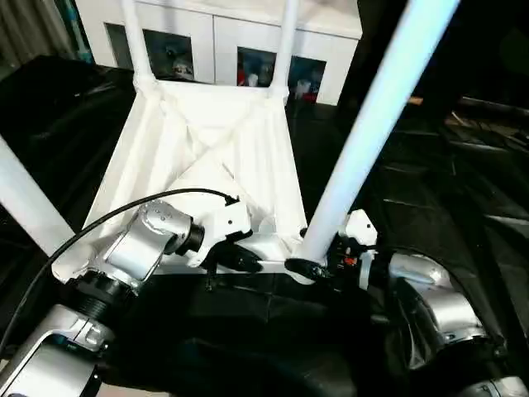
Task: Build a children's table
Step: Rotate leg to tighten
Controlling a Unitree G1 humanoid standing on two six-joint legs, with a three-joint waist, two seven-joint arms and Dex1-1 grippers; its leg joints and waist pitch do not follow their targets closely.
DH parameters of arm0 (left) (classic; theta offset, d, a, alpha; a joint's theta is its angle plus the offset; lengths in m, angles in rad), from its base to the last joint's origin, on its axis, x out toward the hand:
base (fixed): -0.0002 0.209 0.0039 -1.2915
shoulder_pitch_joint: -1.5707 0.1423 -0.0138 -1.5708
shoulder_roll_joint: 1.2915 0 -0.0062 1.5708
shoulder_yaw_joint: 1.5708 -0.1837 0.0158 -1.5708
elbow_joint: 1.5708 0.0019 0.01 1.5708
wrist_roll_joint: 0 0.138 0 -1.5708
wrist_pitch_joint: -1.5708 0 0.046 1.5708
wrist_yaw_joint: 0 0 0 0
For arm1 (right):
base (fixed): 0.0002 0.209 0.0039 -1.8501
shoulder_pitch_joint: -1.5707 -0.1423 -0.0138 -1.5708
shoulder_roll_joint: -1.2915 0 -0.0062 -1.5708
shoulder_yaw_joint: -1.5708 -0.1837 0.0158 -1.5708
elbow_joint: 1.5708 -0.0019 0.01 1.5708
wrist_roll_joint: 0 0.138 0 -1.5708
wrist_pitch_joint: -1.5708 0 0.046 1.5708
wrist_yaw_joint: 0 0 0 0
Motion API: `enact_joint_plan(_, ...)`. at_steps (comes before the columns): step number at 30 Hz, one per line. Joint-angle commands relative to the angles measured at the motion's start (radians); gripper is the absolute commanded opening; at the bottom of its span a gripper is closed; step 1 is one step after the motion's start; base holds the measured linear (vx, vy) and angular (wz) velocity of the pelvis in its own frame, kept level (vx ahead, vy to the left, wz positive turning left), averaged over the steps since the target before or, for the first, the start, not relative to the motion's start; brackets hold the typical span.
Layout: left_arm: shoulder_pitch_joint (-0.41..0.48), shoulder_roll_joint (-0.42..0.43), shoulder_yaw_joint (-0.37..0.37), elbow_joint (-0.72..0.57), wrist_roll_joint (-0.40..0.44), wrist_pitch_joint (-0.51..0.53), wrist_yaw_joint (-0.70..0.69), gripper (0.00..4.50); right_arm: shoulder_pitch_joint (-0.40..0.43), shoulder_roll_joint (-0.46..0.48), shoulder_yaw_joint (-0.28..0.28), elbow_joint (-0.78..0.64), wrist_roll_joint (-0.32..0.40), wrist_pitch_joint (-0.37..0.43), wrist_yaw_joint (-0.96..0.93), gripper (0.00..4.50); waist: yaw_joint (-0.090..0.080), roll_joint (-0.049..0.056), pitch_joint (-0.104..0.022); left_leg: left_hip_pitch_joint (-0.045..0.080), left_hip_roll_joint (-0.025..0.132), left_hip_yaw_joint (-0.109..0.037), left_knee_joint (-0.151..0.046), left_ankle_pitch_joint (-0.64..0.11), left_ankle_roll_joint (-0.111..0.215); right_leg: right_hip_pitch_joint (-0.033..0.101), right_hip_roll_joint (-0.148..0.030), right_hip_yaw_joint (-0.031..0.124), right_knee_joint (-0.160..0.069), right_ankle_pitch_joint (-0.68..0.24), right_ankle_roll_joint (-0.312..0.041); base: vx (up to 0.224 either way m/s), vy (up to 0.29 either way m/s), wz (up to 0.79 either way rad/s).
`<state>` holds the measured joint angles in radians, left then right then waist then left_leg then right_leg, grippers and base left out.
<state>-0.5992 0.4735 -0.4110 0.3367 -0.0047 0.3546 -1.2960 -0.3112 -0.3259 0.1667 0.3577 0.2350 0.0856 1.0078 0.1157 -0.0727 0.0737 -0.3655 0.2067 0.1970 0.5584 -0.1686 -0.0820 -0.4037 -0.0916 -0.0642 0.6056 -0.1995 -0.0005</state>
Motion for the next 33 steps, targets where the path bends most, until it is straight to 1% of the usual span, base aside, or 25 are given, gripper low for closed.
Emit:
enact_joint_plan(1, 0.016, -0.007, -0.044, 0.010, 0.005, 0.008, -0.036, 0.00, 0.007, -0.007, 0.005, -0.008, 0.001, 0.003, 0.007, 3.11, 0.000, 0.016, -0.058, 0.015, 0.028, -0.011, -0.059, -0.168, 0.042, 0.051, -0.051, 0.045, -0.054, -0.031, -0.252, 0.000, 0.000, 0.00)
enact_joint_plan(3, 0.017, -0.005, -0.046, 0.010, 0.006, 0.010, -0.034, 0.00, 0.010, -0.008, 0.008, -0.012, 0.000, 0.007, 0.010, 3.08, 0.000, 0.016, -0.059, 0.014, 0.029, -0.011, -0.059, -0.164, 0.042, 0.051, -0.050, 0.044, -0.052, -0.023, -0.254, 0.000, 0.000, 0.00)
enact_joint_plan(5, 0.017, -0.005, -0.046, 0.009, 0.007, 0.011, -0.033, 0.00, 0.011, -0.009, 0.008, -0.014, 0.001, 0.010, 0.011, 2.79, 0.000, 0.016, -0.060, 0.015, 0.028, -0.011, -0.057, -0.158, 0.043, 0.051, -0.050, 0.044, -0.050, -0.007, -0.258, 0.000, 0.000, 0.00)
enact_joint_plan(7, 0.018, -0.003, -0.045, 0.009, 0.008, 0.012, -0.033, 0.00, 0.010, -0.009, 0.005, -0.014, 0.003, 0.016, 0.013, 2.75, 0.000, 0.016, -0.059, 0.014, 0.028, -0.011, -0.056, -0.160, 0.046, 0.052, -0.050, 0.044, -0.050, -0.009, -0.260, 0.000, 0.000, 0.00)
enact_joint_plan(9, 0.017, -0.001, -0.044, 0.013, 0.009, 0.011, -0.034, 0.00, 0.008, -0.007, -0.001, -0.009, 0.004, 0.017, 0.009, 2.69, 0.000, 0.021, -0.060, 0.015, 0.028, -0.012, -0.057, -0.166, 0.042, 0.052, -0.050, 0.044, -0.050, -0.014, -0.260, 0.000, 0.000, 0.00)
enact_joint_plan(11, 0.016, 0.000, -0.045, 0.015, 0.010, 0.010, -0.035, 0.00, 0.007, -0.005, -0.006, -0.007, 0.007, 0.019, 0.006, 2.69, 0.000, 0.020, -0.059, 0.015, 0.028, -0.012, -0.058, -0.182, 0.036, 0.052, -0.050, 0.044, -0.052, -0.029, -0.258, 0.000, 0.000, 0.00)
enact_joint_plan(13, 0.015, -0.006, -0.044, 0.023, 0.011, 0.016, -0.028, 0.00, 0.009, 0.005, -0.016, -0.001, 0.014, 0.023, -0.007, 2.68, -0.001, 0.019, -0.057, 0.015, 0.029, -0.013, -0.058, -0.194, 0.032, 0.051, -0.050, 0.044, -0.053, -0.047, -0.255, 0.000, 0.000, 0.00)
enact_joint_plan(14, 0.014, -0.010, -0.043, 0.027, 0.014, 0.021, -0.018, 0.00, 0.008, 0.011, -0.022, 0.004, 0.013, 0.022, -0.022, 2.68, -0.001, 0.017, -0.057, 0.016, 0.029, -0.013, -0.059, -0.197, 0.030, 0.050, -0.050, 0.044, -0.053, -0.055, -0.252, 0.000, 0.000, 0.00)
enact_joint_plan(15, 0.012, -0.020, -0.041, 0.035, 0.018, 0.031, 0.001, 0.00, 0.007, 0.024, -0.034, 0.014, 0.013, 0.020, -0.054, 2.68, -0.002, 0.014, -0.056, 0.015, 0.029, -0.012, -0.059, -0.195, 0.029, 0.049, -0.051, 0.045, -0.053, -0.057, -0.252, 0.000, 0.000, 0.00)
enact_joint_plan(16, 0.009, -0.030, -0.039, 0.044, 0.024, 0.042, 0.022, 0.00, 0.004, 0.038, -0.048, 0.026, 0.012, 0.018, -0.088, 2.68, -0.002, 0.017, -0.055, 0.015, 0.029, -0.013, -0.060, -0.201, 0.025, 0.049, -0.052, 0.045, -0.055, -0.073, -0.249, 0.000, 0.000, 0.00)
enact_joint_plan(17, -0.001, -0.057, -0.028, 0.072, 0.033, 0.056, 0.075, 0.00, -0.005, 0.062, -0.069, 0.058, -0.005, 0.002, -0.166, 2.68, -0.004, 0.013, -0.054, 0.015, 0.028, -0.012, -0.060, -0.210, 0.020, 0.045, -0.052, 0.045, -0.056, -0.099, -0.245, 0.000, 0.000, 0.00)
enact_joint_plan(18, -0.013, -0.085, -0.015, 0.104, 0.042, 0.066, 0.132, 0.00, -0.015, 0.087, -0.089, 0.090, -0.022, -0.009, -0.249, 2.68, -0.006, 0.007, -0.052, 0.015, 0.029, -0.013, -0.064, -0.234, 0.007, 0.046, -0.056, 0.046, -0.064, -0.159, -0.232, 0.000, 0.000, 0.00)
enact_joint_plan(19, -0.025, -0.115, -0.003, 0.137, 0.052, 0.075, 0.190, 0.00, -0.023, 0.112, -0.108, 0.119, -0.033, -0.014, -0.325, 2.67, -0.006, 0.009, -0.050, 0.016, 0.027, -0.013, -0.064, -0.246, 0.000, 0.043, -0.056, 0.046, -0.068, -0.197, -0.222, 0.000, 0.000, 0.00)
enact_joint_plan(20, -0.044, -0.156, 0.012, 0.178, 0.061, 0.089, 0.263, 0.00, -0.031, 0.145, -0.127, 0.152, -0.046, -0.019, -0.417, 2.67, -0.009, 0.005, -0.046, 0.019, 0.028, -0.015, -0.068, -0.278, -0.014, 0.040, -0.060, 0.047, -0.078, -0.277, -0.201, 0.000, 0.000, 0.00)
enact_joint_plan(21, -0.052, -0.172, 0.018, 0.195, 0.065, 0.095, 0.292, 0.00, -0.034, 0.158, -0.134, 0.164, -0.051, -0.019, -0.453, 2.67, -0.010, 0.006, -0.043, 0.019, 0.026, -0.015, -0.069, -0.297, -0.021, 0.036, -0.059, 0.047, -0.083, -0.328, -0.187, 0.000, 0.000, 0.00)
enact_joint_plan(22, -0.058, -0.185, 0.022, 0.208, 0.068, 0.100, 0.313, 0.00, -0.037, 0.169, -0.139, 0.174, -0.054, -0.019, -0.482, 2.67, -0.011, 0.007, -0.045, 0.025, 0.026, -0.019, -0.068, -0.327, -0.030, 0.033, -0.062, 0.046, -0.091, -0.401, -0.162, 0.000, 0.000, 0.00)
enact_joint_plan(23, -0.067, -0.203, 0.024, 0.222, 0.071, 0.106, 0.337, 0.00, -0.041, 0.187, -0.148, 0.187, -0.056, -0.017, -0.523, 2.67, -0.011, 0.004, -0.045, 0.021, 0.025, -0.021, -0.070, -0.323, -0.027, 0.036, -0.063, 0.046, -0.095, -0.423, -0.143, 0.000, 0.000, 0.00)
enact_joint_plan(24, -0.079, -0.227, 0.026, 0.244, 0.079, 0.110, 0.373, 0.00, -0.051, 0.213, -0.155, 0.208, -0.066, -0.014, -0.588, 2.67, -0.010, 0.004, -0.045, 0.021, 0.026, -0.021, -0.071, -0.322, -0.022, 0.032, -0.063, 0.048, -0.097, -0.426, -0.133, 0.000, 0.000, 0.00)
enact_joint_plan(25, -0.088, -0.242, 0.025, 0.260, 0.087, 0.108, 0.398, 0.00, -0.060, 0.229, -0.157, 0.226, -0.080, -0.014, -0.641, 2.67, -0.010, 0.006, -0.046, 0.022, 0.027, -0.022, -0.071, -0.319, -0.024, 0.030, -0.063, 0.048, -0.097, -0.422, -0.131, 0.000, 0.000, 0.00)
enact_joint_plan(27, -0.113, -0.291, 0.033, 0.308, 0.100, 0.104, 0.474, 0.00, -0.095, 0.277, -0.175, 0.292, -0.115, -0.022, -0.808, 2.67, -0.012, 0.006, -0.048, 0.021, 0.023, -0.023, -0.072, -0.317, -0.028, 0.031, -0.059, 0.046, -0.095, -0.411, -0.122, 0.000, 0.000, 0.00)
enact_joint_plan(28, -0.127, -0.315, 0.034, 0.337, 0.112, 0.096, 0.513, 0.00, -0.122, 0.306, -0.191, 0.335, -0.123, -0.031, -0.887, 2.67, -0.015, 0.006, -0.047, 0.020, 0.023, -0.022, -0.073, -0.321, -0.034, 0.029, -0.058, 0.045, -0.095, -0.408, -0.118, 0.000, 0.000, 0.00)
enact_joint_plan(29, -0.136, -0.330, 0.034, 0.355, 0.119, 0.091, 0.535, 0.00, -0.139, 0.325, -0.202, 0.362, -0.124, -0.037, -0.932, 2.67, -0.016, 0.008, -0.047, 0.023, 0.021, -0.023, -0.072, -0.333, -0.037, 0.026, -0.059, 0.045, -0.097, -0.420, -0.113, 0.000, 0.000, 0.00)
enact_joint_plan(30, -0.148, -0.353, 0.033, 0.385, 0.128, 0.081, 0.559, 0.00, -0.166, 0.352, -0.210, 0.395, -0.126, -0.056, -0.964, 2.67, -0.017, 0.009, -0.047, 0.025, 0.022, -0.023, -0.073, -0.347, -0.036, 0.024, -0.058, 0.045, -0.099, -0.420, -0.107, 0.000, 0.000, 0.00)
enact_joint_plan(31, -0.148, -0.355, 0.032, 0.387, 0.129, 0.080, 0.559, 0.00, -0.169, 0.355, -0.209, 0.397, -0.127, -0.058, -0.963, 2.67, -0.018, 0.008, -0.046, 0.024, 0.021, -0.022, -0.073, -0.355, -0.033, 0.022, -0.057, 0.045, -0.100, -0.422, -0.106, 0.000, 0.000, 0.00)
enact_joint_plan(33, -0.147, -0.359, 0.017, 0.389, 0.140, 0.070, 0.558, 0.00, -0.182, 0.368, -0.200, 0.401, -0.128, -0.075, -0.944, 2.67, -0.016, 0.009, -0.048, 0.019, 0.022, -0.025, -0.075, -0.355, -0.027, 0.027, -0.057, 0.045, -0.098, -0.397, -0.101, 0.000, 0.000, 0.00)
